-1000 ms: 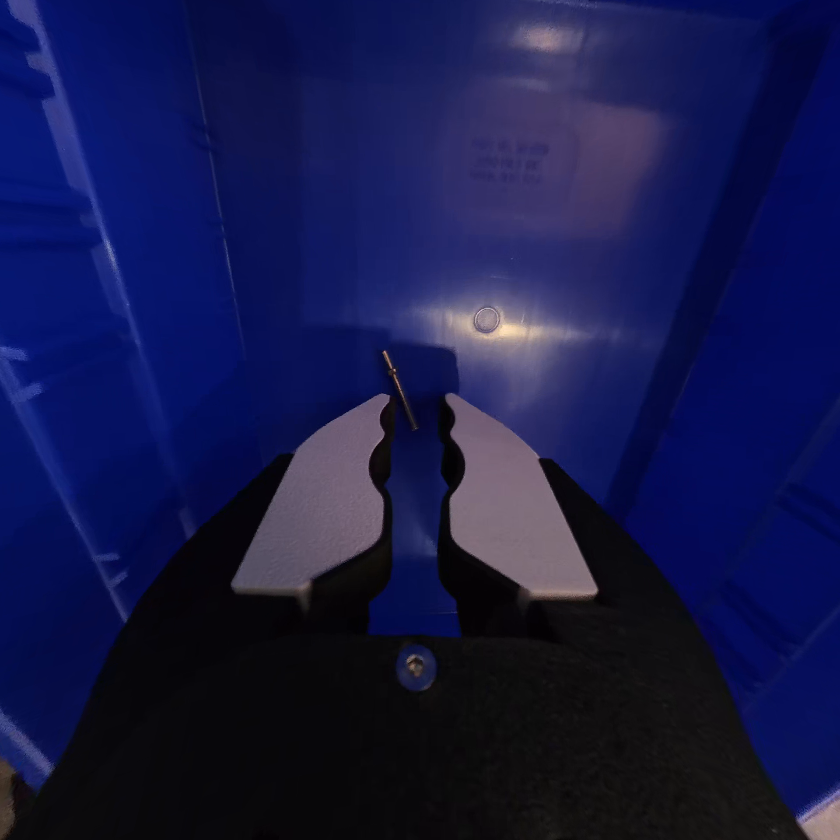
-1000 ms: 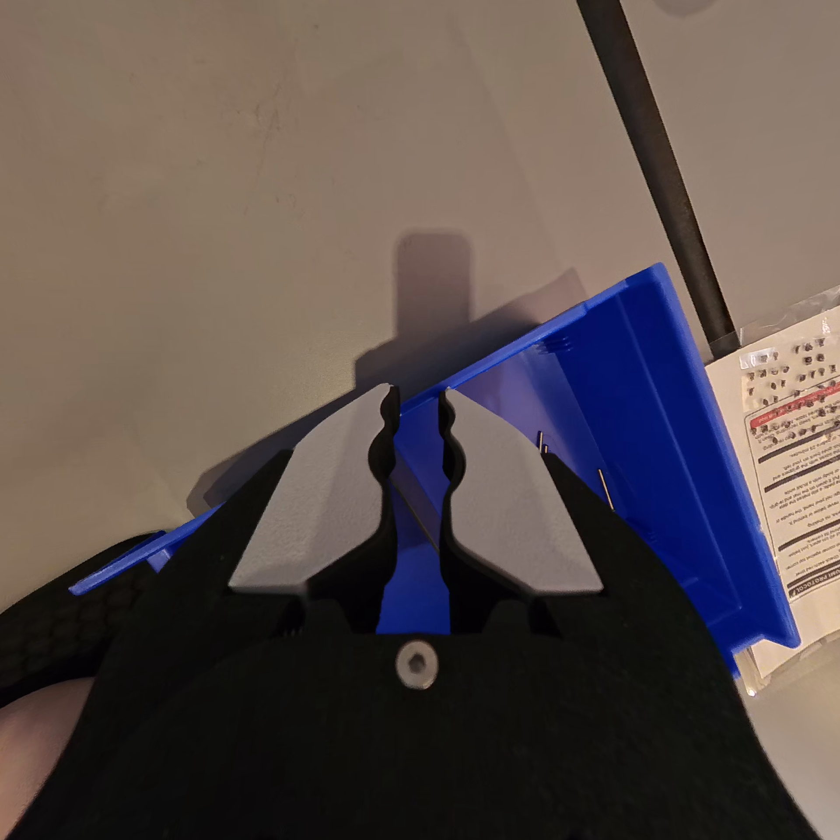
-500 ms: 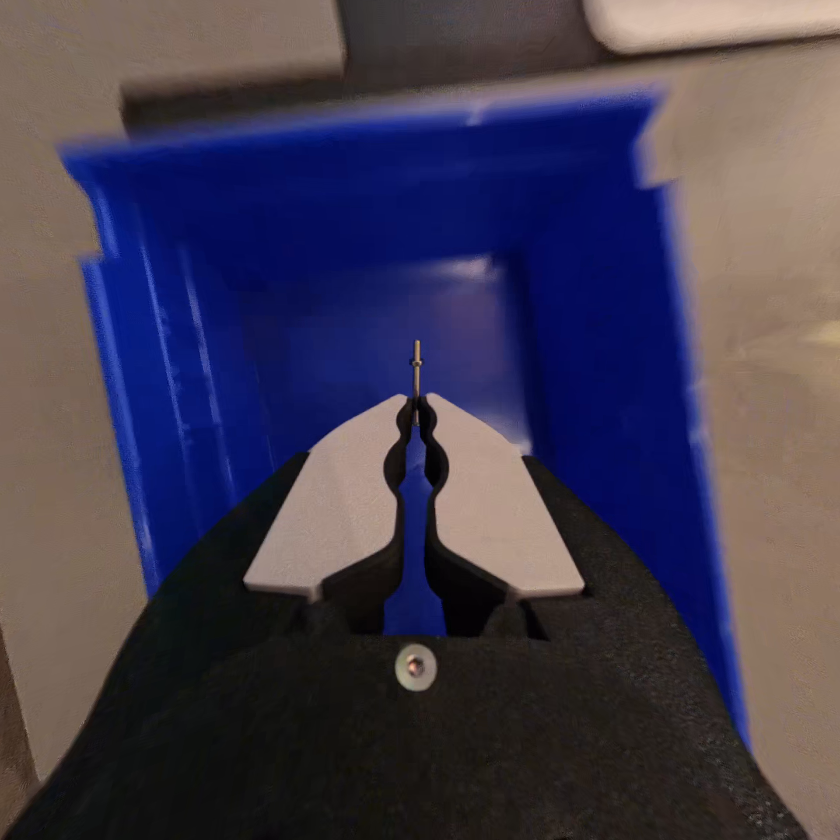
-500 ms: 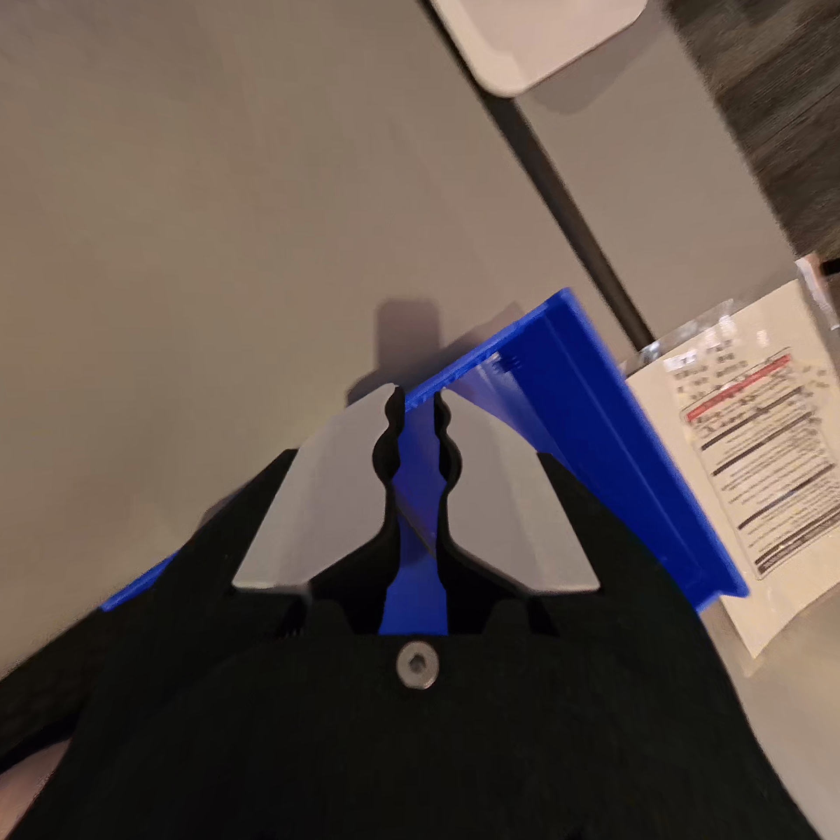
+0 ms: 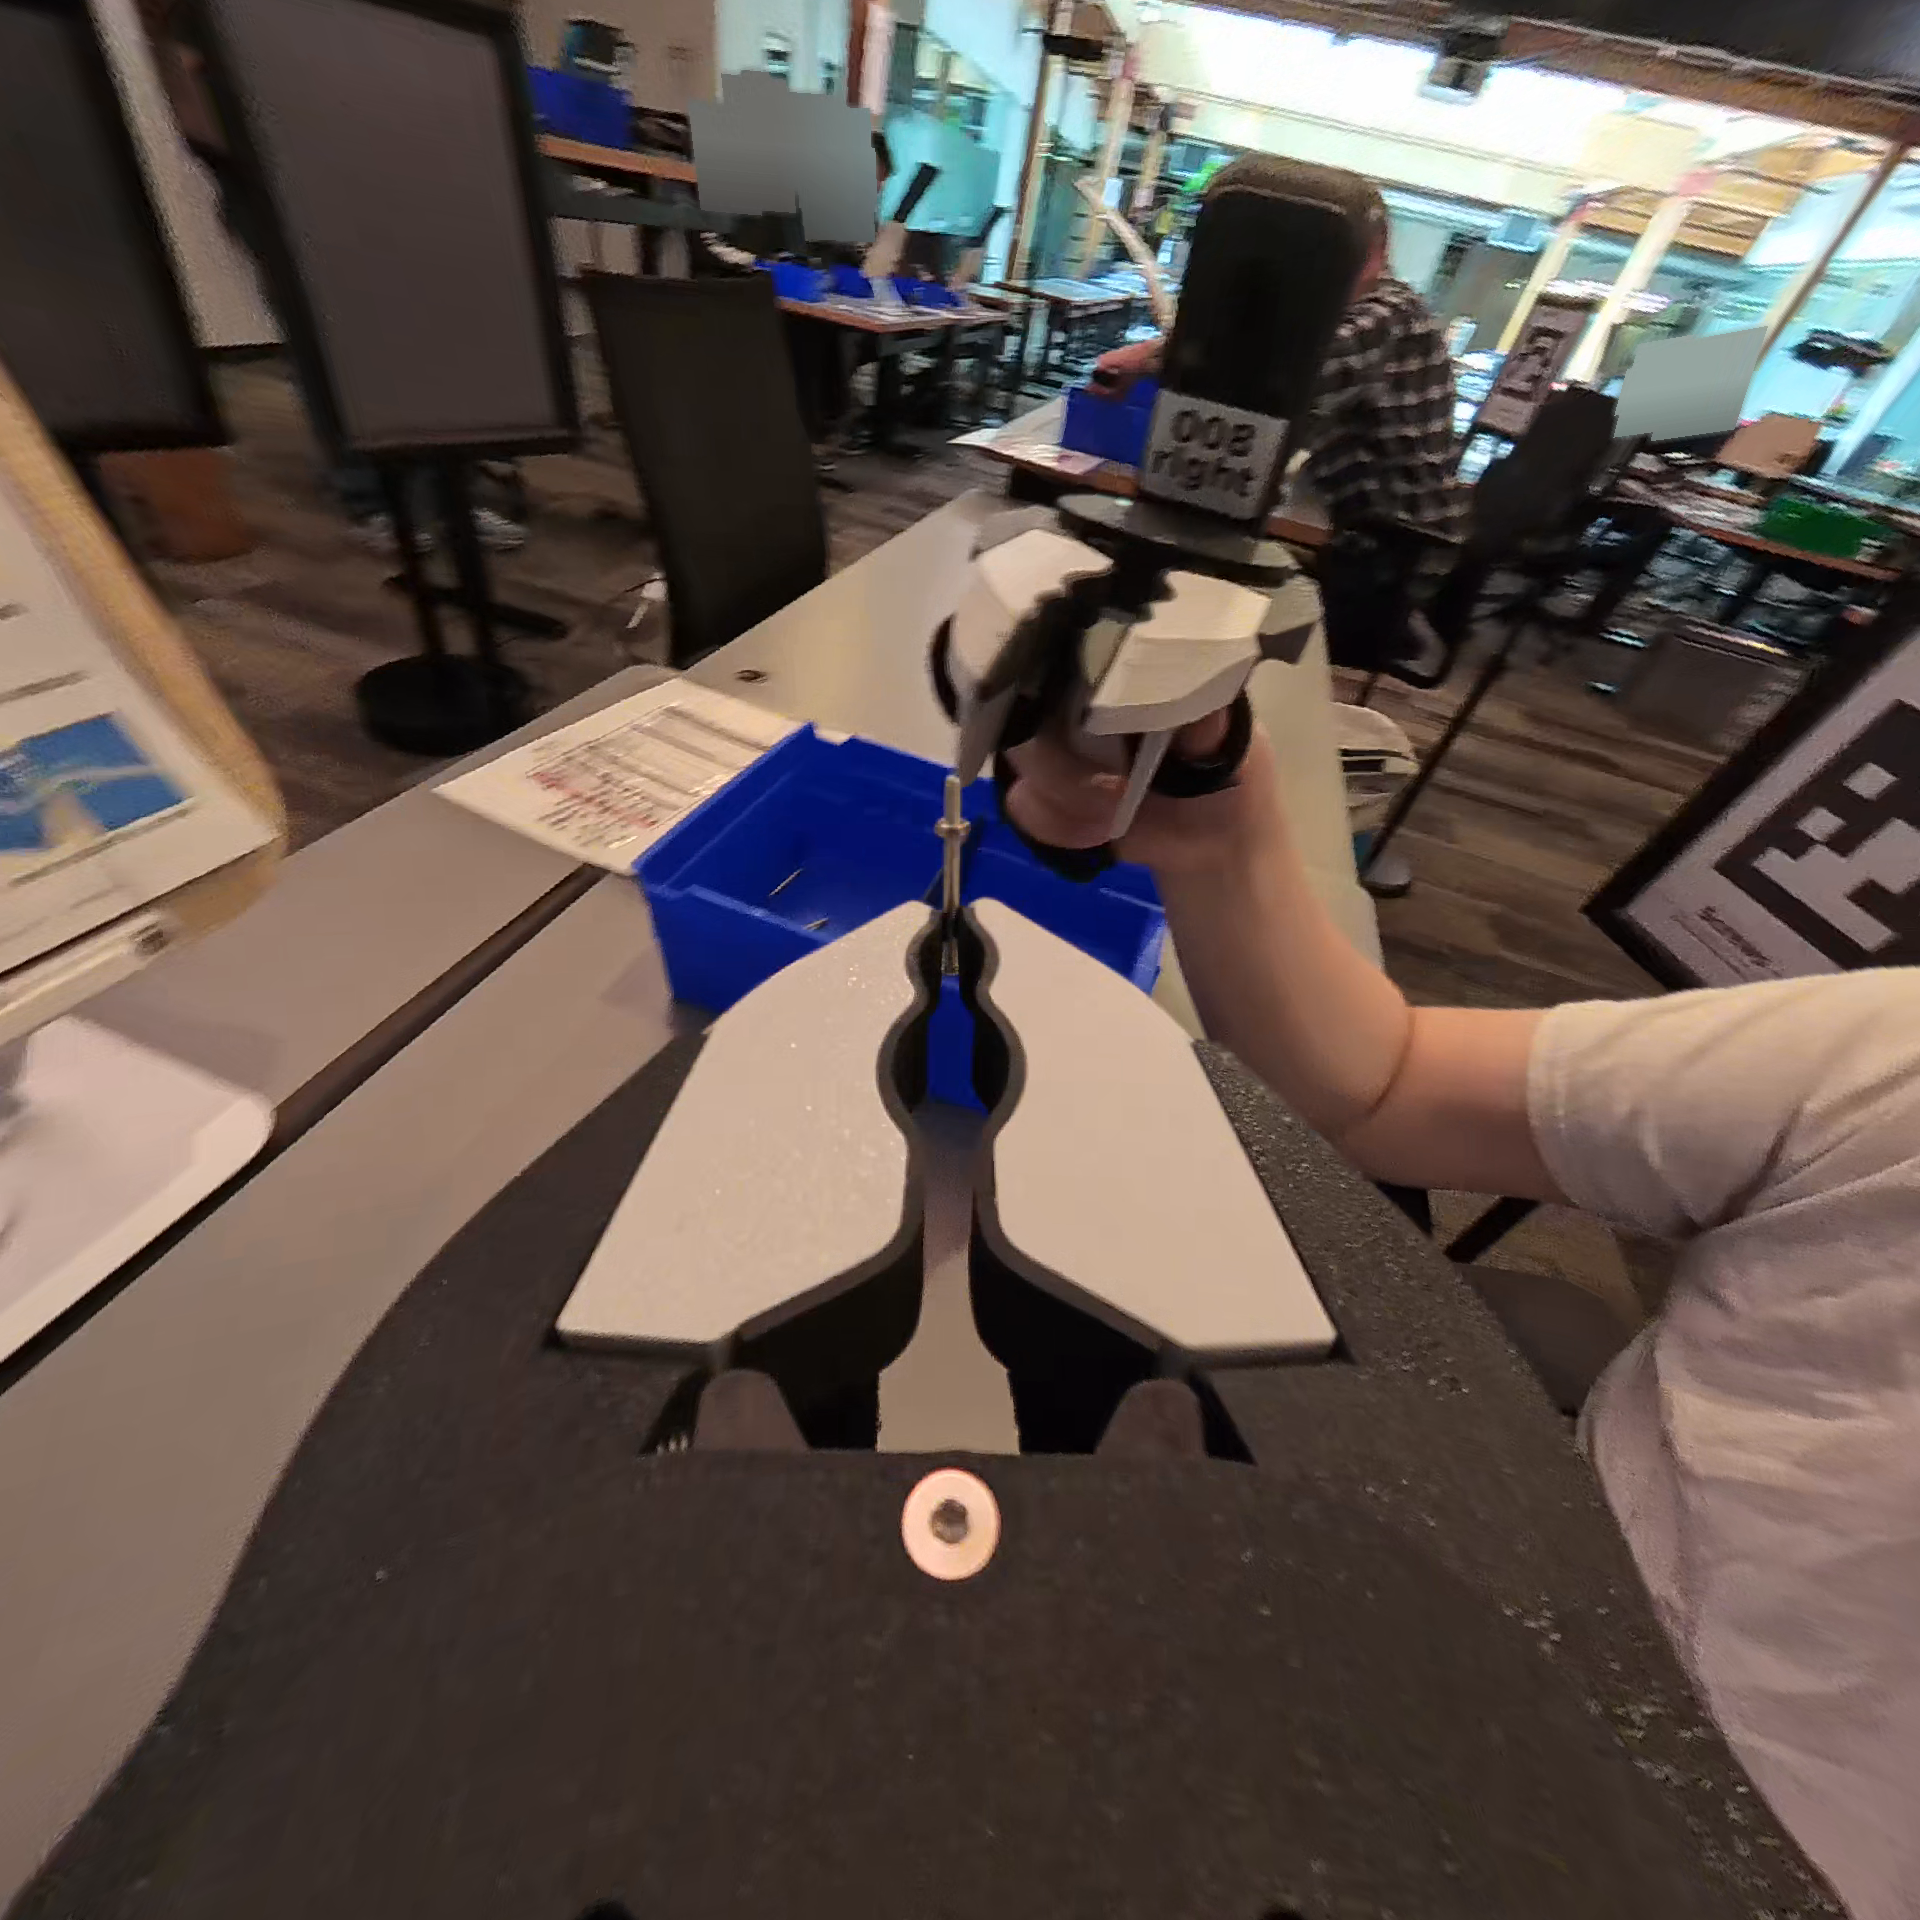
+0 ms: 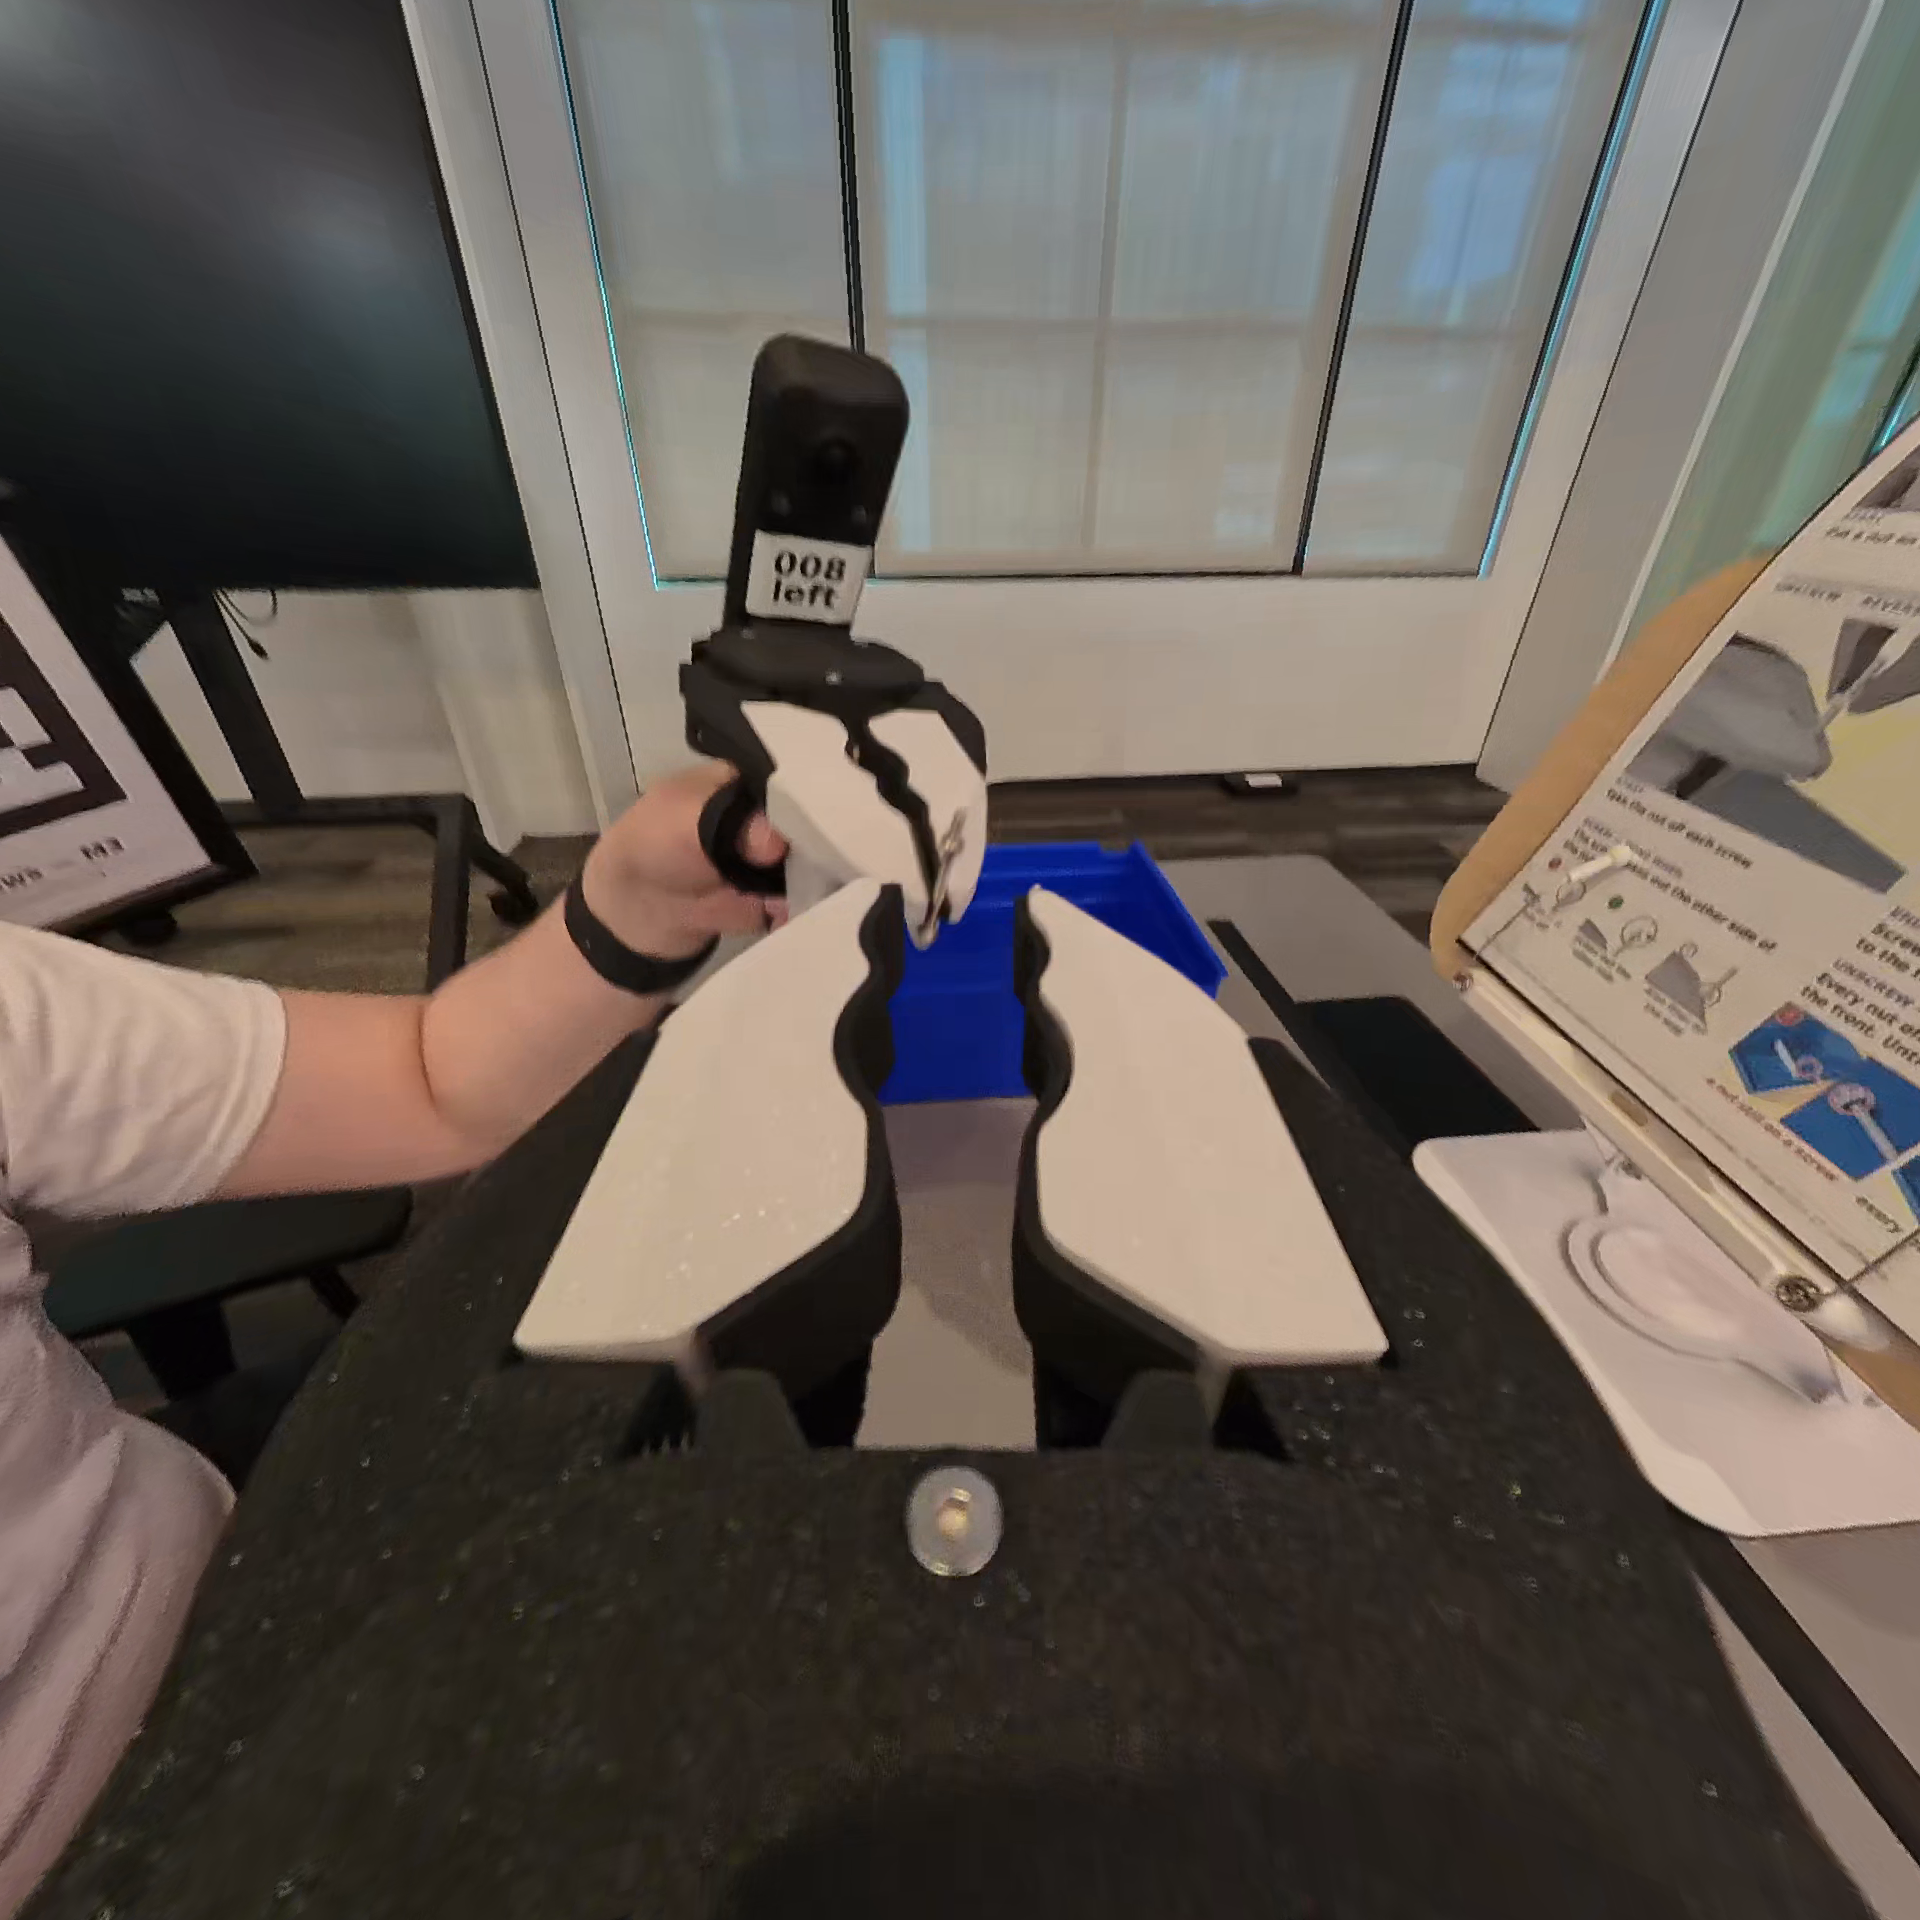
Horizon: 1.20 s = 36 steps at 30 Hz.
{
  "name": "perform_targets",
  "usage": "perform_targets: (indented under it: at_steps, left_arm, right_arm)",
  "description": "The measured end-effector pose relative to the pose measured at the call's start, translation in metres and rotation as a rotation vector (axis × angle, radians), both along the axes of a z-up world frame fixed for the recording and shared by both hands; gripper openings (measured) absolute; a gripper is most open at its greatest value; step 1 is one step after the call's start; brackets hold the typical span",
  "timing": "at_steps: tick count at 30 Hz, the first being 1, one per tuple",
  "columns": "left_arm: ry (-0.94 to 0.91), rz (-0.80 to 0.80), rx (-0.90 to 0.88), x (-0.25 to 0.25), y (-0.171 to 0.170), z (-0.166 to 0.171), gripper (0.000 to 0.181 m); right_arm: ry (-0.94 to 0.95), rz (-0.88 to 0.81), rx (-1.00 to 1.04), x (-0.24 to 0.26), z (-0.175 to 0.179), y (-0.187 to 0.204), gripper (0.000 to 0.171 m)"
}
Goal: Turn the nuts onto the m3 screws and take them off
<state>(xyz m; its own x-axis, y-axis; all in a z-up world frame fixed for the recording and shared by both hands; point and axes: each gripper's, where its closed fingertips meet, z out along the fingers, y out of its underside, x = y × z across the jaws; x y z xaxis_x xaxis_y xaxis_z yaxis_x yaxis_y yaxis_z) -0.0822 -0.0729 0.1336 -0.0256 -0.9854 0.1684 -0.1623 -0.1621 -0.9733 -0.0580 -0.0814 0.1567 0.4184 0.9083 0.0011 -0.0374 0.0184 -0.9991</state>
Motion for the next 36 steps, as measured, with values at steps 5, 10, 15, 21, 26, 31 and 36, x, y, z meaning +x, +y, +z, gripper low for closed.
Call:
perform_targets:
  at_steps: [5, 10, 15, 21, 26, 31, 36]
  left_arm:
    - [-0.068, -0.107, 0.005, 0.035, -0.024, 0.013, 0.002]
    - [-0.115, -0.132, -0.003, 0.038, -0.03, 0.012, 0.002]
    - [-0.142, -0.14, -0.013, 0.031, -0.029, 0.007, 0.002]
    - [-0.119, -0.15, -0.009, 0.031, -0.026, 0.001, 0.002]
    - [-0.115, -0.153, -0.02, 0.031, -0.024, -0.002, 0.002]
    - [-0.123, -0.146, -0.07, 0.032, -0.019, -0.004, 0.017]
    - [-0.077, -0.187, -0.081, 0.037, -0.023, -0.015, 0.014]
  right_arm:
    - [0.09, 0.07, -0.001, 0.006, 0.015, -0.014, 0.019]
    - [0.106, 0.081, -0.021, 0.006, 0.014, -0.013, 0.014]
    - [0.089, 0.111, -0.065, -0.001, 0.005, -0.01, 0.009]
    - [0.075, 0.135, -0.091, -0.008, -0.002, -0.008, 0.009]
    - [0.064, 0.129, -0.094, -0.01, -0.004, -0.007, 0.003]
    - [0.051, 0.134, -0.094, -0.01, -0.005, -0.009, 0.003]
    - [0.035, 0.135, -0.098, -0.012, -0.009, -0.007, 0.003]
